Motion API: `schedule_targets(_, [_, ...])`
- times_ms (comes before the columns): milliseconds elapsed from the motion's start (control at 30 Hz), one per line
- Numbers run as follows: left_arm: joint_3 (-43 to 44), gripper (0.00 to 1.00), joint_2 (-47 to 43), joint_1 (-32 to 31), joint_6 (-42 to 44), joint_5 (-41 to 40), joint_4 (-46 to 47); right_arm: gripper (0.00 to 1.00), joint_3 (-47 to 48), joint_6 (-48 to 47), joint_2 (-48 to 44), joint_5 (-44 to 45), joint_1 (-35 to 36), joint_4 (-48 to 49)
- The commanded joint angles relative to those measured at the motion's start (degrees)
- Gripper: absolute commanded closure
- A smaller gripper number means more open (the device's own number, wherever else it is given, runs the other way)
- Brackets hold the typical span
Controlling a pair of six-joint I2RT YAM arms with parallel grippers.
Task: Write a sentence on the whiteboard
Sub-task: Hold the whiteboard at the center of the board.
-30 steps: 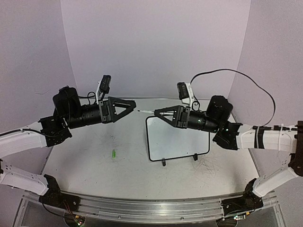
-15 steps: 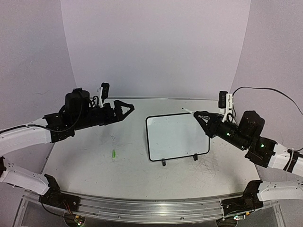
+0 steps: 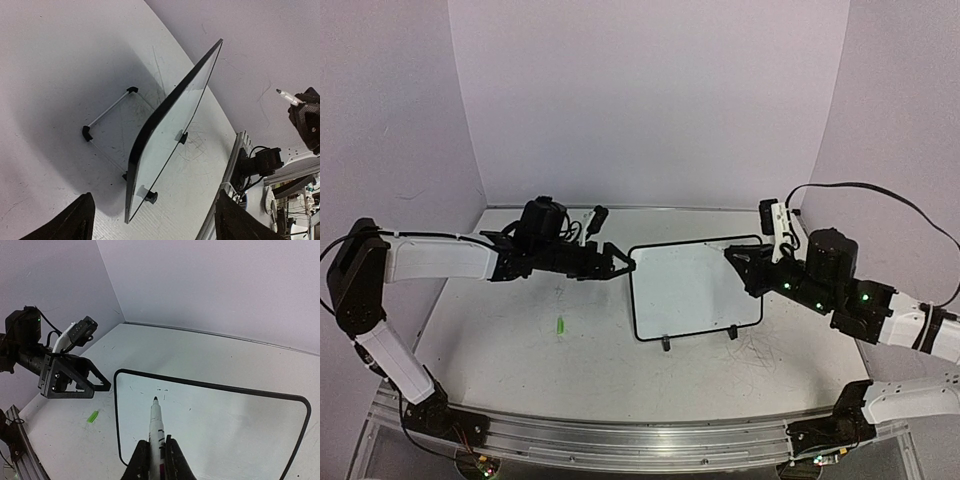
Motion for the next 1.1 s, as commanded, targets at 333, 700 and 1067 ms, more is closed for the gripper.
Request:
schedule_targets(333, [5.0,0.33,7.7,3.7,5.9,12.5,5.0,1.00,7.4,-15.1,10.5,-7.3,3.8,0.2])
schedule_targets(700, [3.5,0.44,8.8,4.9,4.9,15.3,9.1,1.00,5.7,-16.7,13.2,-3.3,8.1,2.8])
schedule_targets(1067, [4.5,0.53,10.3,5.0,2.3,16.6,11.0,1.00,3.5,-16.7,14.0,-3.0,9.7,7.2])
